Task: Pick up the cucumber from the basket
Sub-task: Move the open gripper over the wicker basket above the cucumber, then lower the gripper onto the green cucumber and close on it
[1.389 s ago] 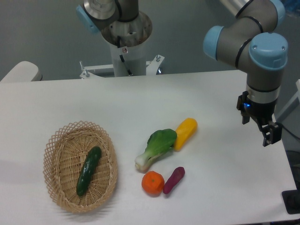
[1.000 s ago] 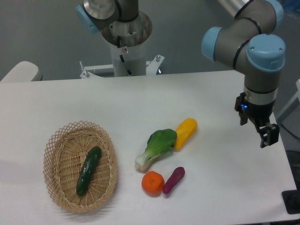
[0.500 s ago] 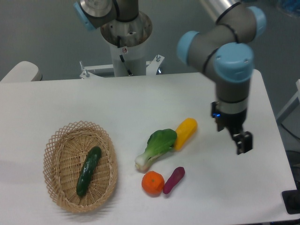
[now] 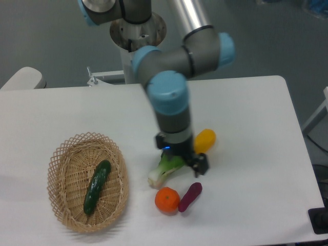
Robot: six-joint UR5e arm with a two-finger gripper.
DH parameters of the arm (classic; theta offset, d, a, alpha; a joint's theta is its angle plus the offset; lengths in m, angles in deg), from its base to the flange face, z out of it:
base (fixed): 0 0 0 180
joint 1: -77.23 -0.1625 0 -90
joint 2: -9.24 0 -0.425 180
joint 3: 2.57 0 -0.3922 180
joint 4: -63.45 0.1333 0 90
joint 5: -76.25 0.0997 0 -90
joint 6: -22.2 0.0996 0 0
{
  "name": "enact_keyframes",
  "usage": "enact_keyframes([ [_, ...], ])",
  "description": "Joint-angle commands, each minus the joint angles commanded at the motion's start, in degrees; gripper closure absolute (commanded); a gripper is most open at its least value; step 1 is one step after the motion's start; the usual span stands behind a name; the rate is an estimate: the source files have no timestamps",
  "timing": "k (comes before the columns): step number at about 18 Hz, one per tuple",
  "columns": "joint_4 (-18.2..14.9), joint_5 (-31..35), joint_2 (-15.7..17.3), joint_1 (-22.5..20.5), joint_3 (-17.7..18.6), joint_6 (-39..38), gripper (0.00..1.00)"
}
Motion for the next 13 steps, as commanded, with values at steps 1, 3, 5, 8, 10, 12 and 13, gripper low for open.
enact_keyframes([
  [1, 0.09, -0.26, 0.35, 1.49, 1.23, -2.20, 0.00],
  [3, 0.09, -0.88, 0.36, 3.87, 1.94, -8.26, 0.00],
  [5, 0.09, -1.23, -0.52, 6.68, 2.12, -13.28, 0.00],
  [8, 0.26, -1.32, -2.80, 9.23, 2.12, -16.46, 0.00],
  [10, 1.75, -1.84, -4.65, 10.38, 2.12, -16.55, 0.00],
  [12, 3.24, -1.85, -6.32, 10.65, 1.94, -16.20, 0.00],
  [13, 3.77, -1.76, -6.85, 11.00, 1.94, -16.20, 0.00],
])
